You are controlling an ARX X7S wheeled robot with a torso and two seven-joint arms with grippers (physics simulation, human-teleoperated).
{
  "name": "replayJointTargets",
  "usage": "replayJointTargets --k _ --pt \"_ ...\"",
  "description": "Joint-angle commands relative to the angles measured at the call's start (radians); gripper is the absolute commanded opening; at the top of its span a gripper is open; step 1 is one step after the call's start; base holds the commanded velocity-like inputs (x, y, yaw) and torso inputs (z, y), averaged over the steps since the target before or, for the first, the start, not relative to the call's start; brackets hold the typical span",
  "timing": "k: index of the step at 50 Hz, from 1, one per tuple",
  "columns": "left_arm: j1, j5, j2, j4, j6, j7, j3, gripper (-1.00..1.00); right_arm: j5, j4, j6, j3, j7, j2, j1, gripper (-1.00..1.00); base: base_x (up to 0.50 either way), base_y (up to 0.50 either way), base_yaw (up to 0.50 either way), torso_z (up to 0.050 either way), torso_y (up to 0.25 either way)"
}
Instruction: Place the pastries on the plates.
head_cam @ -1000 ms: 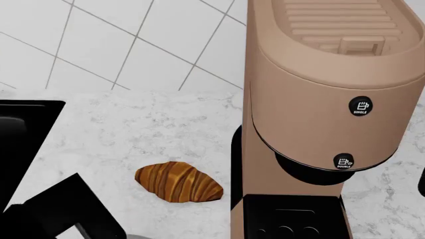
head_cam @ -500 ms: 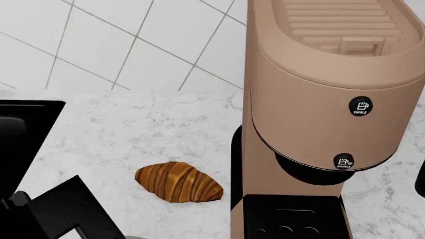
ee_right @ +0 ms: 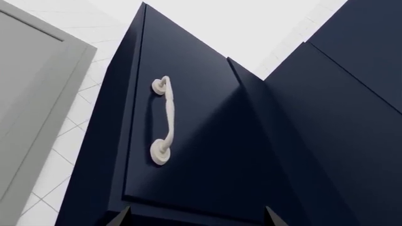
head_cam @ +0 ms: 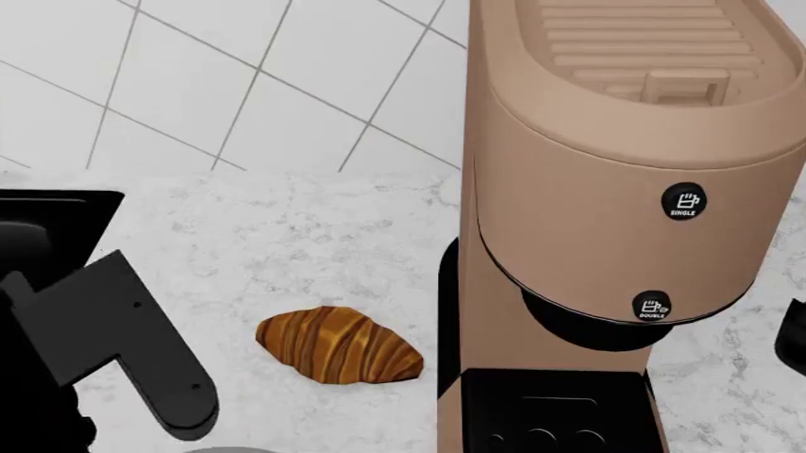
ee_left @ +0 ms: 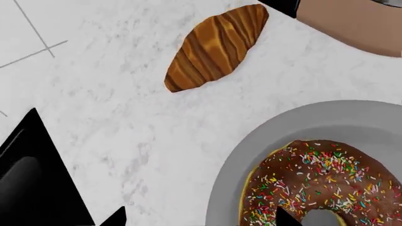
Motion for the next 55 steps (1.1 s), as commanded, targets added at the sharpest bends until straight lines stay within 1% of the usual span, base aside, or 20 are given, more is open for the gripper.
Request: replayJointTargets --k 1,5,12,18,22,23,24,25,26,27,28,29,30,32,35,40,42,46,49,55 --pt "-0.063 0.096 0.011 -0.010 -0.073 0.078 -0.079 1.00 -0.034 0.023 -0.014 0.016 -0.048 -0.040 -0.004 1.00 0.00 0.00 0.00 0.000 0.000" --pt "-0.082 0.126 0.012 -0.032 -0.082 0.100 -0.098 1.00 -0.043 0.033 -0.025 0.018 -0.051 -0.044 -0.013 1.00 0.00 0.00 0.00 0.000 0.000" --pt "-0.168 0.179 -0.012 -0.089 -0.044 0.136 -0.200 1.00 -0.052 0.041 -0.031 0.023 -0.061 -0.052 -0.020 1.00 0.00 0.00 0.00 0.000 0.000" --pt "-0.125 0.342 -0.030 -0.161 -0.001 0.217 -0.292 1.00 -0.055 0.031 -0.009 0.020 -0.084 -0.066 -0.004 1.00 0.00 0.00 0.00 0.000 0.000" --pt "-0.116 0.533 -0.006 -0.229 -0.025 0.375 -0.311 1.00 -0.051 0.027 0.005 0.022 -0.101 -0.069 0.008 1.00 0.00 0.00 0.00 0.000 0.000" --pt "-0.138 0.682 0.011 -0.246 -0.042 0.506 -0.276 1.00 -0.050 0.027 0.006 0.023 -0.104 -0.068 0.009 1.00 0.00 0.00 0.00 0.000 0.000" --pt "-0.144 0.724 0.018 -0.273 -0.037 0.555 -0.265 1.00 -0.051 0.028 0.005 0.024 -0.105 -0.068 0.008 1.00 0.00 0.00 0.00 0.000 0.000" --pt "-0.161 0.822 0.031 -0.294 -0.028 0.664 -0.220 1.00 -0.051 0.029 0.003 0.024 -0.106 -0.067 0.006 1.00 0.00 0.00 0.00 0.000 0.000" --pt "-0.169 0.863 0.039 -0.319 -0.015 0.695 -0.204 1.00 -0.052 0.029 0.003 0.024 -0.107 -0.067 0.006 1.00 0.00 0.00 0.00 0.000 0.000" --pt "-0.191 0.923 0.055 -0.350 -0.009 0.801 -0.158 1.00 -0.052 0.031 0.001 0.025 -0.109 -0.065 0.003 1.00 0.00 0.00 0.00 0.000 0.000" --pt "-0.198 0.962 0.060 -0.360 0.008 0.826 -0.140 1.00 -0.051 0.033 -0.001 0.027 -0.110 -0.065 0.002 1.00 0.00 0.00 0.00 0.000 0.000" --pt "-0.217 1.036 0.077 -0.393 0.036 0.901 -0.088 1.00 -0.050 0.034 -0.001 0.028 -0.112 -0.064 0.001 1.00 0.00 0.00 0.00 0.000 0.000" --pt "-0.228 1.057 0.086 -0.414 0.037 0.939 -0.065 1.00 -0.050 0.034 -0.001 0.028 -0.113 -0.064 0.001 1.00 0.00 0.00 0.00 0.000 0.000" --pt "-0.255 1.197 0.115 -0.454 0.110 1.079 0.053 1.00 -0.050 0.034 -0.003 0.029 -0.117 -0.062 -0.001 1.00 0.00 0.00 0.00 0.000 0.000" --pt "-0.267 1.289 0.135 -0.483 0.164 1.196 0.154 1.00 -0.051 0.039 -0.011 0.031 -0.114 -0.060 -0.013 1.00 0.00 0.00 0.00 0.000 0.000" --pt "-0.259 1.358 0.163 -0.525 0.224 1.267 0.223 1.00 -0.047 0.024 -0.008 0.042 -0.104 -0.047 -0.036 1.00 0.00 0.00 0.00 0.000 0.000" --pt "-0.257 1.379 0.162 -0.519 0.244 1.288 0.245 1.00 -0.043 0.017 -0.009 0.050 -0.093 -0.038 -0.051 1.00 0.00 0.00 0.00 0.000 0.000" --pt "-0.298 1.377 0.129 -0.423 0.222 1.398 0.309 1.00 -0.037 -0.004 0.014 0.055 -0.090 -0.038 -0.052 1.00 0.00 0.00 0.00 0.000 0.000" --pt "-0.317 1.415 0.141 -0.447 0.240 1.442 0.349 1.00 -0.038 -0.008 0.024 0.048 -0.093 -0.048 -0.044 1.00 0.00 0.00 0.00 0.000 0.000" --pt "-0.305 1.451 0.170 -0.478 0.277 1.485 0.389 1.00 -0.033 -0.008 0.037 0.036 -0.102 -0.058 -0.022 1.00 0.00 0.00 0.00 0.000 0.000"
